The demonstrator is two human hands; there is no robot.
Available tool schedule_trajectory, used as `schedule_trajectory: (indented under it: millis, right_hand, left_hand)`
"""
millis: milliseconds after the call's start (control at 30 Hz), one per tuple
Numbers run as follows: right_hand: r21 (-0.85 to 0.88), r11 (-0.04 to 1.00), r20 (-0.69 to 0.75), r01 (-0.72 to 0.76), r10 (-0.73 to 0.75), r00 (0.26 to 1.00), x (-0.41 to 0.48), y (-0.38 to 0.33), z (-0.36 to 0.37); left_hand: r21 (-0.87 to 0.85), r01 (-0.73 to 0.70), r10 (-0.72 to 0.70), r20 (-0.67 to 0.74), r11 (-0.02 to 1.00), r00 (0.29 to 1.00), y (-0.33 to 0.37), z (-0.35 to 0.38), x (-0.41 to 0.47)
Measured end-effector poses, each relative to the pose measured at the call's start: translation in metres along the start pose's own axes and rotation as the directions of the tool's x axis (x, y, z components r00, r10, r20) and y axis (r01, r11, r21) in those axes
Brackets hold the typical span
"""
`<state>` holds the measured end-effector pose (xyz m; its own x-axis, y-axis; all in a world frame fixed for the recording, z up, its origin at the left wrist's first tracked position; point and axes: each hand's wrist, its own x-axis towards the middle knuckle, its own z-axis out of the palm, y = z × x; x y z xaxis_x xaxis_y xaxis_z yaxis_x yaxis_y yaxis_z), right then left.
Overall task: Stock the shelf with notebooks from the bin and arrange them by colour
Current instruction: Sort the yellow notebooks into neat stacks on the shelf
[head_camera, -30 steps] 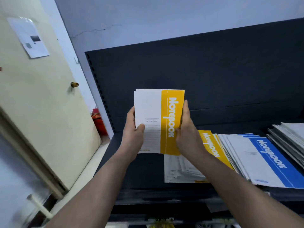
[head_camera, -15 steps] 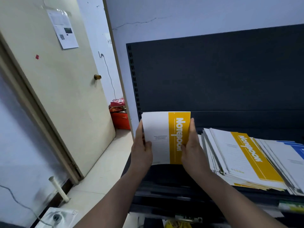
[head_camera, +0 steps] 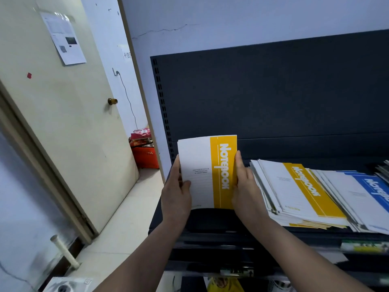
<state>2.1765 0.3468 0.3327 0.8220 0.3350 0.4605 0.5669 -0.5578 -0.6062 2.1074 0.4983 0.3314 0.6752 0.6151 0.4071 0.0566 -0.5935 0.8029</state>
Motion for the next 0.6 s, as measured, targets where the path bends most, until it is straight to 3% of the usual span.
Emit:
schedule_trajectory:
  millis: [133,233,300,367,467,600]
  right_hand:
    - [0.047,0.999,0.029,-0.005,0.003,1.000,0.016,-0.016,-0.006]
    - [0.106,0.987,0.204,-0.122,0.099,0.974,0.037,-0.023,-0.002]
    - [0.132,0.977,0.295,-0.169,0.124,0.947,0.042,-0.022,0.006]
    - [0.133,0.965,0.360,-0.226,0.165,0.918,0.040,-0.018,0.016]
    - [0.002,0.964,0.428,-0.265,0.239,0.872,0.034,-0.009,0.033]
    - [-0.101,0.951,0.462,-0.293,0.306,0.832,0.027,-0.003,0.047]
  left_hand:
    - [0.015,-0.015,0.013,0.102,1.000,0.995,0.009,-0.023,0.030]
    - [-0.095,0.277,-0.243,0.274,0.956,0.930,0.004,-0.043,0.054]
    - [-0.050,0.388,-0.351,0.329,0.920,0.877,-0.003,-0.048,0.059]
    - [0.044,0.404,-0.393,0.344,0.914,0.853,-0.013,-0.045,0.058]
    - [0.147,0.395,-0.421,0.348,0.907,0.837,-0.030,-0.035,0.054]
    - [0.394,0.222,-0.368,0.349,0.892,0.862,-0.044,-0.026,0.049]
